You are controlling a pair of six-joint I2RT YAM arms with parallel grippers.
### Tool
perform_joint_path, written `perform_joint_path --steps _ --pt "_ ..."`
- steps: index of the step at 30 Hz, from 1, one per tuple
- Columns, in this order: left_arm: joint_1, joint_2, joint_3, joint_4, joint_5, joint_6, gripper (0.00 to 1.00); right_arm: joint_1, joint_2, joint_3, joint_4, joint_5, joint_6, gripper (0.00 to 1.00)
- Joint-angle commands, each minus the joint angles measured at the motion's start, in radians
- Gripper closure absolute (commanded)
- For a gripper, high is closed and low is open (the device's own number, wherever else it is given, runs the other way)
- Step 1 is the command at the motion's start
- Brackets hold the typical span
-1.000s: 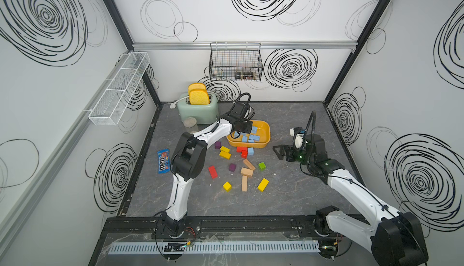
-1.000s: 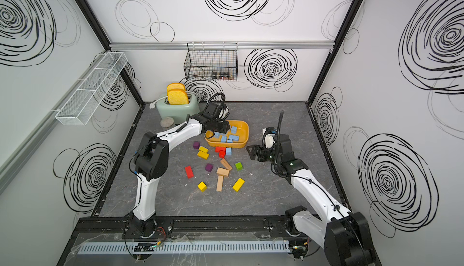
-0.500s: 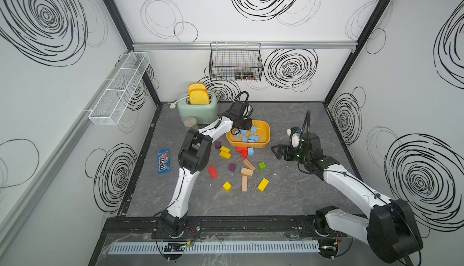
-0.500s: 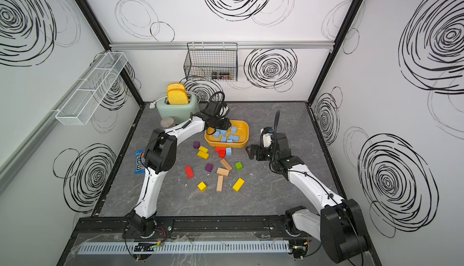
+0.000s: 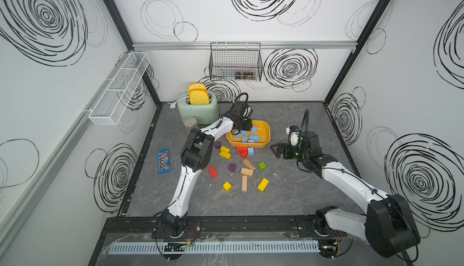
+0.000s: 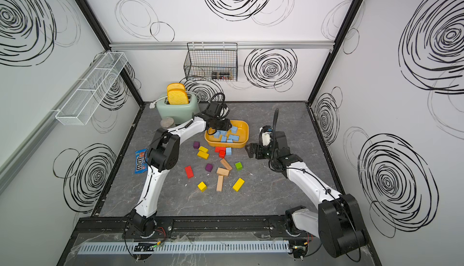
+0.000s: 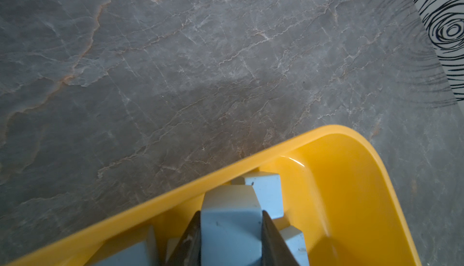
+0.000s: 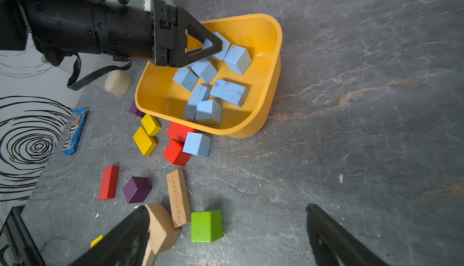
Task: Pick out the blue building blocks
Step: Place the building block in the storage box.
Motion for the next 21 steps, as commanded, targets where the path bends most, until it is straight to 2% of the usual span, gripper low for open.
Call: perform_joint_path --steps 1,6,11,14,21 --pt "0.008 0.025 0.033 0.016 -0.025 -0.002 0.74 -0.004 0.003 0.028 0.021 0.002 -0.015 0.02" --pt "0.006 0.024 0.032 -0.008 -0.057 0.013 0.64 -0.005 0.005 0.027 0.024 -0.002 -0.012 0.02" --pt "0.004 0.022 0.024 -0.011 -0.063 0.014 0.62 -0.004 0.001 0.028 0.023 -0.003 -0.01 0.02" --pt "0.001 0.019 0.025 -0.009 -0.058 0.007 0.52 -0.004 -0.003 0.031 0.02 -0.003 -0.011 0.02" --pt "-0.012 -0.023 0.023 -0.02 -0.056 0.013 0.45 -0.004 -0.02 0.04 0.0 -0.016 -0.012 0.02"
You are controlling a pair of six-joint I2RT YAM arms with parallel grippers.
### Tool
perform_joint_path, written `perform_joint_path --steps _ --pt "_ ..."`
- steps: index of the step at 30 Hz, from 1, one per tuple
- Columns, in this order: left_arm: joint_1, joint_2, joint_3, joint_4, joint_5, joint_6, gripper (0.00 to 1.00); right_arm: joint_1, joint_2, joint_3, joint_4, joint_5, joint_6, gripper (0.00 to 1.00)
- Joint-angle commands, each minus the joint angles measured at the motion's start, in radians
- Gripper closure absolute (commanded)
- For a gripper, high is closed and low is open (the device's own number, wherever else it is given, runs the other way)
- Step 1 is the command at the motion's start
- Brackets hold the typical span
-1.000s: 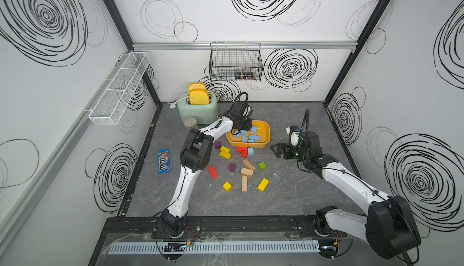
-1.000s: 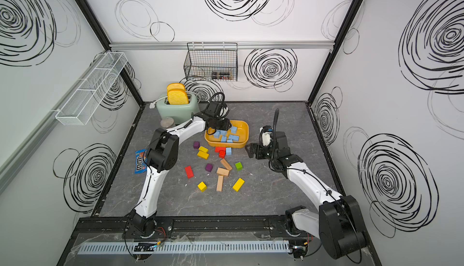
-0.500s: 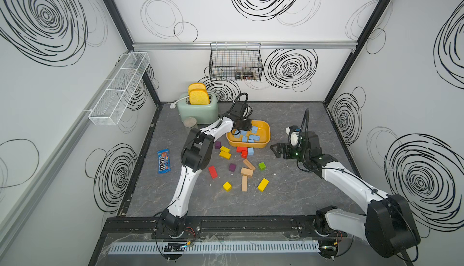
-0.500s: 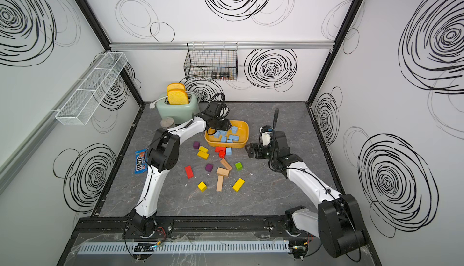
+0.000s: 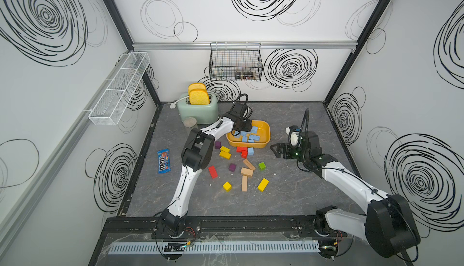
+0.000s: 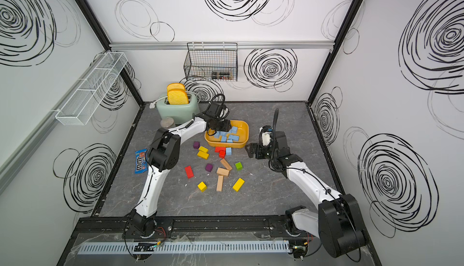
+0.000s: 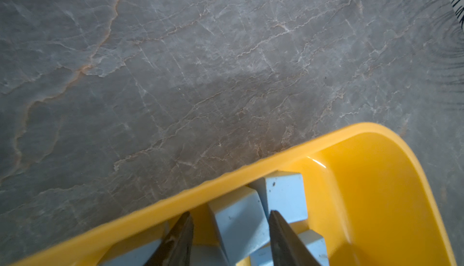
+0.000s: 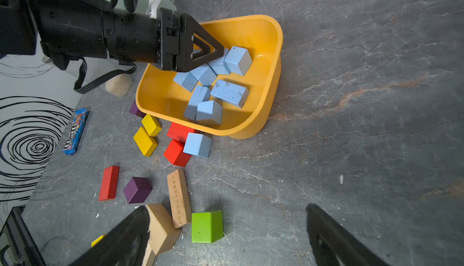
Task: Pick out the blue building blocks
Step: Place the building block in the storage box, then pick up the building block from the center of the board.
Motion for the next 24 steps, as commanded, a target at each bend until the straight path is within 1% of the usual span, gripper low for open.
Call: perform_joint_path --steps 1,8,13,16,22,24 --pt "-0.009 -0.045 0.021 -0.005 -0.006 0.009 0.43 -0.005 -0.022 0.04 -0.004 -0.018 -0.012 0.02" --pt "-0.023 -0.152 -0.03 -0.009 -0.021 0.029 0.33 -0.003 -0.047 0.055 -0.025 -0.051 -0.018 0.02" --pt "-0.028 -0.258 -0.118 0.014 -0.016 0.037 0.25 -0.004 -0.069 0.103 -0.087 -0.044 -0.047 0.02" --pt "-0.027 -0.33 -0.181 0.032 -0.029 0.031 0.18 -0.004 -0.093 0.121 -0.102 -0.047 -0.067 0.02" --pt "-0.027 -0.513 -0.354 0.104 -0.041 0.014 0.03 -0.001 -0.106 0.182 -0.169 -0.053 -0.093 0.02" --pt "-0.029 -0.578 -0.416 0.13 -0.041 0.02 0.0 -0.001 -0.114 0.189 -0.177 -0.062 -0.091 0.02"
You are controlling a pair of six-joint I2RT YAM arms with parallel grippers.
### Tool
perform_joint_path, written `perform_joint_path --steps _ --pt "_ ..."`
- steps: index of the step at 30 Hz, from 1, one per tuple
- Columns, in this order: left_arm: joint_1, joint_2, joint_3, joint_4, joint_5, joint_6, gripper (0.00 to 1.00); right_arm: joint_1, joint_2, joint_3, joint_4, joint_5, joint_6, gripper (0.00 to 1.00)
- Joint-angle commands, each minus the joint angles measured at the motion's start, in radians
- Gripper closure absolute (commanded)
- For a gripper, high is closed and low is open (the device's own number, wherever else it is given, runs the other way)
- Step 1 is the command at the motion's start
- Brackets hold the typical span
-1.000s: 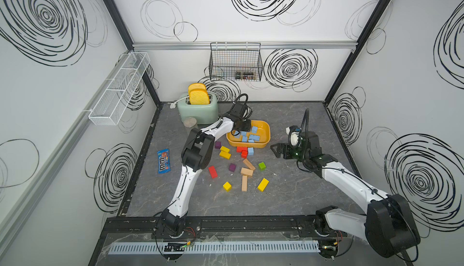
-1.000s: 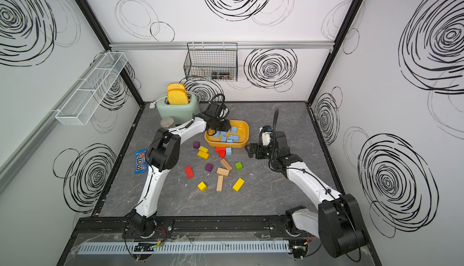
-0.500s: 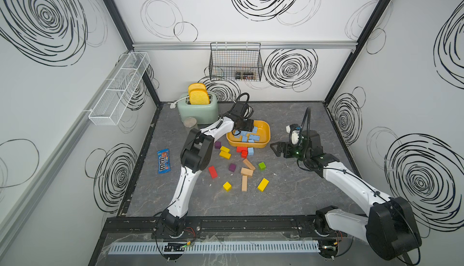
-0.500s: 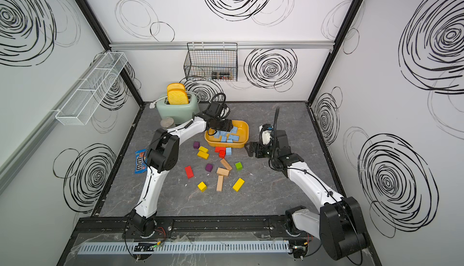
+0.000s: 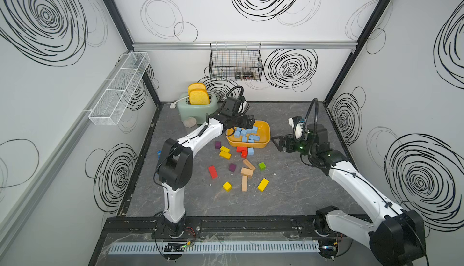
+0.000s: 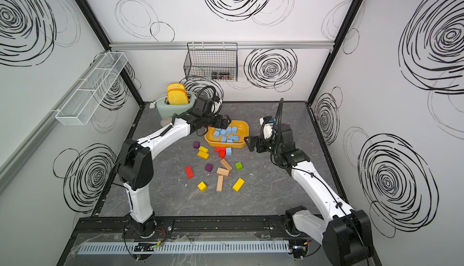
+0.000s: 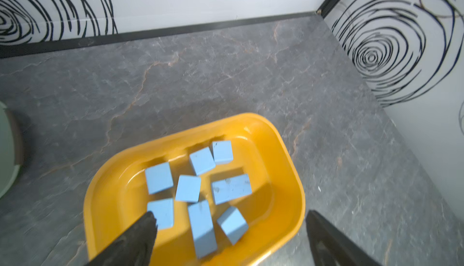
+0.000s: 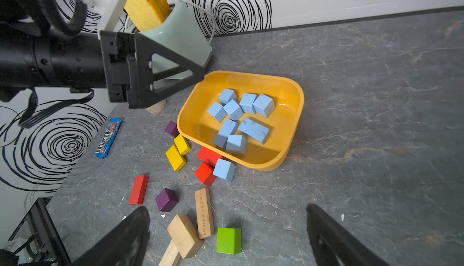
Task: Pick out the blue building blocks
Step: Pick up the building block from the center of the board.
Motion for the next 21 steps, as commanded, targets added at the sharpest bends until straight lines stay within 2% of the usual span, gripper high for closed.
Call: perform_joint_path --steps 1,7,15,21 --pt "-0.005 -0.116 -0.088 0.078 -0.017 0.004 0.02 0.003 -0.025 0.029 -0.056 -0.023 -0.019 0.02" --pt "-0.007 -0.291 -0.241 0.077 -0.045 0.017 0.04 0.042 -0.051 0.018 -0.074 -0.006 0.011 0.02" --pt "-0.011 -0.509 -0.462 0.069 -0.07 0.019 0.04 0.145 -0.062 -0.008 -0.082 0.06 0.049 0.02" --pt "-0.012 -0.626 -0.567 0.039 -0.065 0.031 0.04 0.195 -0.056 -0.026 -0.081 0.09 0.074 0.02"
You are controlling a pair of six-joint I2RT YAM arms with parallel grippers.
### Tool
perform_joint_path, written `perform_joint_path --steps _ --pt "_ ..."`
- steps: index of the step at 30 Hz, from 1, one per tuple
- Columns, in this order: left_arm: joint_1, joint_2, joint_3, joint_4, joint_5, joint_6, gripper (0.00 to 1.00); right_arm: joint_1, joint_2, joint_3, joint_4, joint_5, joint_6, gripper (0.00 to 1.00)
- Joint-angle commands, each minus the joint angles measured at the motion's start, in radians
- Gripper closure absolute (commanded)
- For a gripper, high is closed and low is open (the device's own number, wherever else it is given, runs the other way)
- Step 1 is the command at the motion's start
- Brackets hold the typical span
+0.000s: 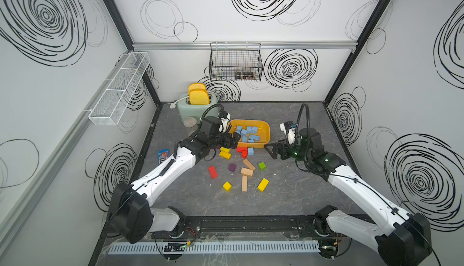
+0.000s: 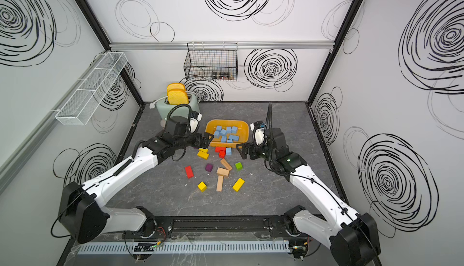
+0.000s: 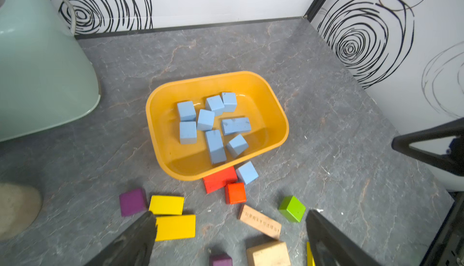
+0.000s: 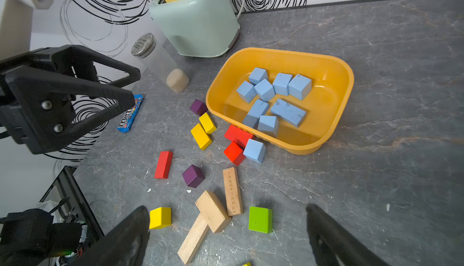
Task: Pick out the blue building blocks
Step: Pick up the building block from the center of the board.
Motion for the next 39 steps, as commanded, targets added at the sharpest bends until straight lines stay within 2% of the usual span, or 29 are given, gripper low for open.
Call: perform_joint_path --steps 1,9,17,29,39 --pt "-0.009 -0.068 -0.05 0.003 -0.004 0.02 0.04 0.02 -0.006 -0.017 -0.012 0.033 0.025 0.02" --pt "-0.014 -0.183 -0.158 -0.032 0.013 0.017 0.04 0.042 0.0 -0.066 0.016 0.05 0.054 0.02" --pt "-0.013 -0.228 -0.231 -0.053 0.034 0.013 0.04 0.048 0.059 -0.105 0.073 0.046 0.075 0.02" --pt "-0.002 -0.21 -0.274 -0.051 0.042 0.009 0.04 0.052 0.236 -0.09 0.151 0.017 0.097 0.0" --pt "0.04 -0.199 -0.308 -0.034 0.07 0.013 0.04 0.084 0.424 0.006 0.154 0.03 0.144 0.05"
